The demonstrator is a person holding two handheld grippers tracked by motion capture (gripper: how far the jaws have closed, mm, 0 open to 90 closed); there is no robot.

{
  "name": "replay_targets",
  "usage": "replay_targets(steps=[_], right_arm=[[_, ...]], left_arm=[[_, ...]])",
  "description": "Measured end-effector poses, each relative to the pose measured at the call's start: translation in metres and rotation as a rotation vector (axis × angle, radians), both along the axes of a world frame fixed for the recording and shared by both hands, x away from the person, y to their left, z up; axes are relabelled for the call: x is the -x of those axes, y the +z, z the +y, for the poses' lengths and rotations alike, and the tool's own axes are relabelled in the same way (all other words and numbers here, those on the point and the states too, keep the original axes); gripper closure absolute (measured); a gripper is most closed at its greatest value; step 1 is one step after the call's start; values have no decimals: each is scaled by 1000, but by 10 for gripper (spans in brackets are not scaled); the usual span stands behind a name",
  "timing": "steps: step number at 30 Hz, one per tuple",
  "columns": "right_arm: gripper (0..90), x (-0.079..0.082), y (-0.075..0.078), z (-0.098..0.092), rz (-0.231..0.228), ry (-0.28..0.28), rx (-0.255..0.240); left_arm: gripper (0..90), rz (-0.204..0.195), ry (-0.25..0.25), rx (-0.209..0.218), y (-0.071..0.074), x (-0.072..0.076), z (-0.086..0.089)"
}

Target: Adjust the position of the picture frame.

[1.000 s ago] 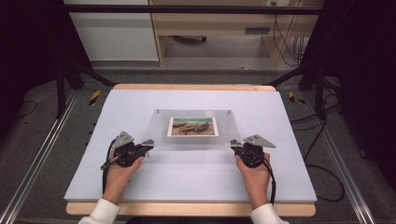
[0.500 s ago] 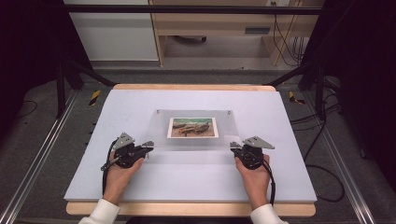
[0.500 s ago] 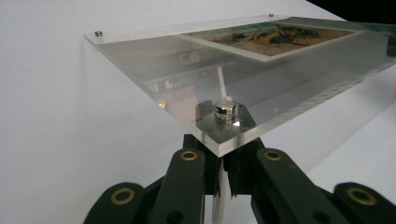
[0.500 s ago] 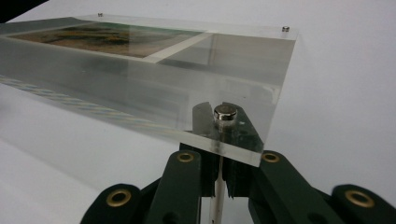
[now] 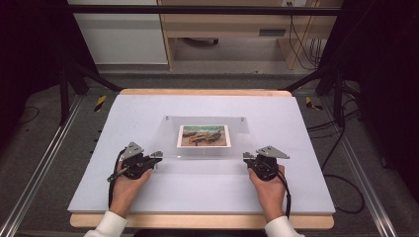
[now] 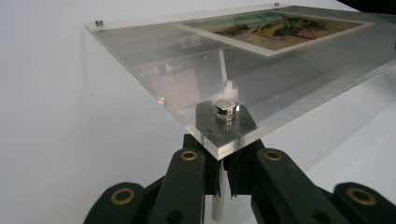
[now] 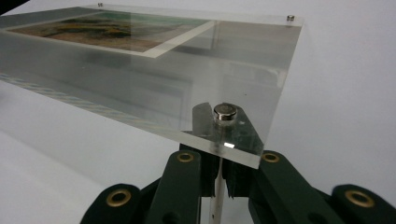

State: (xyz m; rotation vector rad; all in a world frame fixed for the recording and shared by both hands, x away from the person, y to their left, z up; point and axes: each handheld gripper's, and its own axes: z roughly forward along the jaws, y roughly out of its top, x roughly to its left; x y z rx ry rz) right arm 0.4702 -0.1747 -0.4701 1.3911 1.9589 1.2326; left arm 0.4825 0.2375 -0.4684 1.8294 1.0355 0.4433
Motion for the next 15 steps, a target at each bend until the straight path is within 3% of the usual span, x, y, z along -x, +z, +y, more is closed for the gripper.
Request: replay_targets(steps=[15], right_arm=[[846,-3,-3,-1,11,-8,8]], left_arm=[[841,6,0,-15,-3,0,-3]])
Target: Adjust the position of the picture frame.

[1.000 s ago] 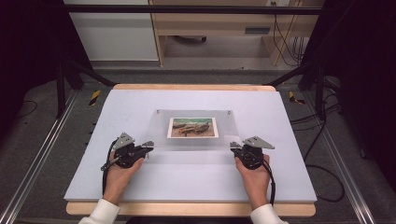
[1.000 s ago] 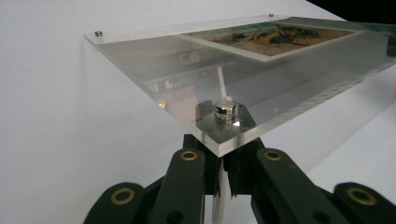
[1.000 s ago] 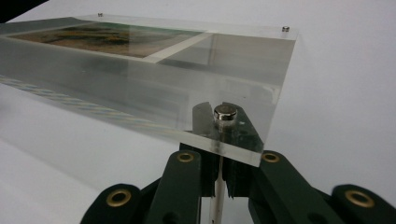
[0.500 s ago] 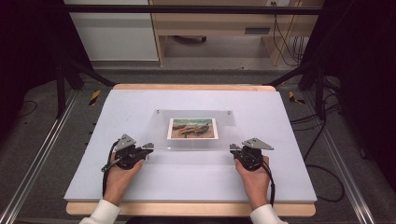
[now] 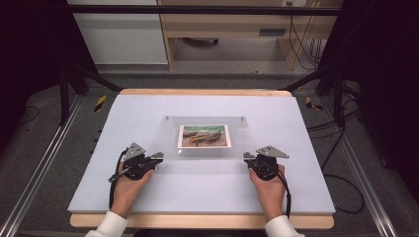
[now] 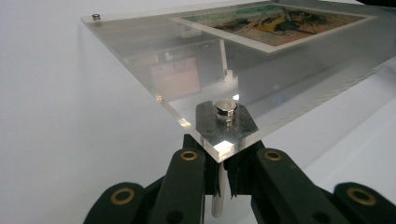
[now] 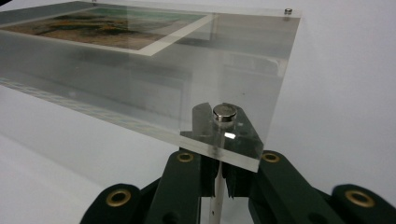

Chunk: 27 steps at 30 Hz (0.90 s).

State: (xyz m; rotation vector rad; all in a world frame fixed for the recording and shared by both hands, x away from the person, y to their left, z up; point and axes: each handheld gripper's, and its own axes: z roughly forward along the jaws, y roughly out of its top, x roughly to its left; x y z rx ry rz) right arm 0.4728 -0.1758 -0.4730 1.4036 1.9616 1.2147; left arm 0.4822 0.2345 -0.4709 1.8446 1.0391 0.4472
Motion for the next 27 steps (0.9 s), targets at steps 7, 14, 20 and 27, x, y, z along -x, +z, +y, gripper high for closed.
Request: replay_targets(steps=[7,14,20,27], right_arm=[[845,-1,-2,-1,6,5,4],[845,-2,-4,-1,18,0,5],[844,-2,-5,-1,22,0,10],[843,-2,-6,-1,26,2,11]], left_arm=[[840,3,0,-14,-1,0,-1],[840,9,-2,-27,-3,0,-3],[840,13,-1,-31,-4,-1,-3],[840,15,-3,-36,-5,-1,-3]])
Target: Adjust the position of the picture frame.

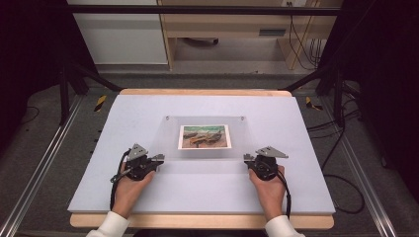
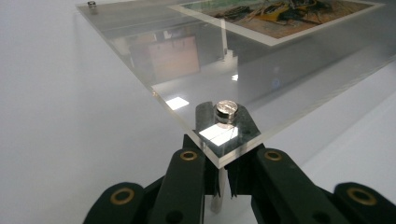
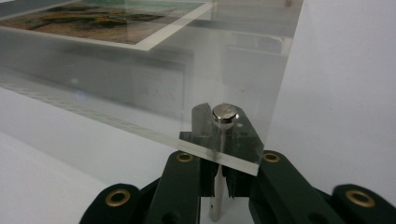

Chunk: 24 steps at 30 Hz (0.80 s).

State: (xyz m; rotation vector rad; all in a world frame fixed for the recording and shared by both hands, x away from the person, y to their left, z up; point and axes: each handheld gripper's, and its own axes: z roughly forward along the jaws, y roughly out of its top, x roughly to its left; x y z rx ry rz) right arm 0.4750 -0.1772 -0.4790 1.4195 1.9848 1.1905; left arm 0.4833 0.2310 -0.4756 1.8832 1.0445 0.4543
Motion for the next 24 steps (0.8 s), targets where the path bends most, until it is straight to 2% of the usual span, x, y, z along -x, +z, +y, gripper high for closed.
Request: replay_targets(steps=[9,16,22,24], right_arm=[[833,0,-1,0,-3,3,5],[782,1,1,0,0,6,-4],[617,7,6,-1,11,33,15],[520,11,9,-2,12,41,47]], left_arm=[[838,5,-5,-4,0,0,0],[826,16,-7,-6,2,-1,0],[681,35,-21,-7,5,3,-1],[560,32,-29,-12,7,6,-1]])
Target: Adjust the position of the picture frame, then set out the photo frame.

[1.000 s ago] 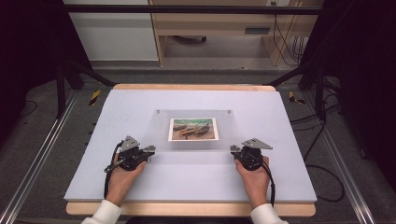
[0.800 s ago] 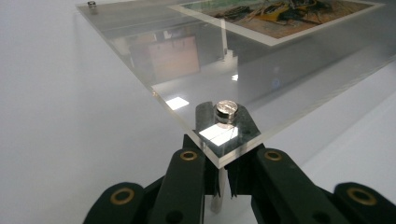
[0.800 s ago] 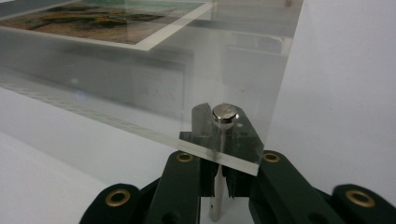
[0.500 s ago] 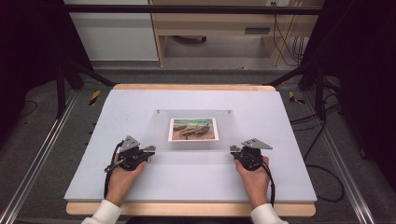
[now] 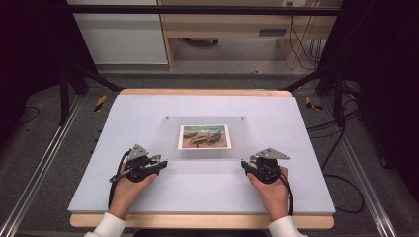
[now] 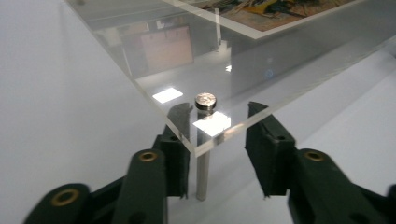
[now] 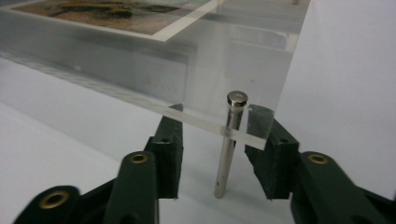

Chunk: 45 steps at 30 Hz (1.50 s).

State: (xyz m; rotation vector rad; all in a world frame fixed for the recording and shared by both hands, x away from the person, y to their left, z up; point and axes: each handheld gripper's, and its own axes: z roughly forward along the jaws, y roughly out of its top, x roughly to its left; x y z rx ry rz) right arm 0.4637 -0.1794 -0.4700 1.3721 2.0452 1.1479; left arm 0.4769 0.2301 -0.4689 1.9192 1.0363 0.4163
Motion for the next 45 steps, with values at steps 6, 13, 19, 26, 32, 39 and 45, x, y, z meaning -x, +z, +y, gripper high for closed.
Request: replay_targets(steps=[6,13,19,26,32,39,45], right_arm=[[339,6,1,-7,28,16,26],[188,10,9,-13,2,31,-3],[154,12,19,-15,-41,29,-40],[164,13,26,-16,-104,21,-37],[180,11,29,-14,-110,16,-32],[230,-2,38,-11,-105,9,-36],[257,-23,37,-8,-59,30,-43]], left_arm=[[340,13,-14,35,5,5,6],[169,11,-38,105,10,8,13],[128,-9,-60,141,14,8,13],[134,-53,-19,168,19,8,14],[148,-68,-6,151,21,7,12],[169,-68,28,139,23,-5,10],[181,-31,51,145,20,-21,7]])
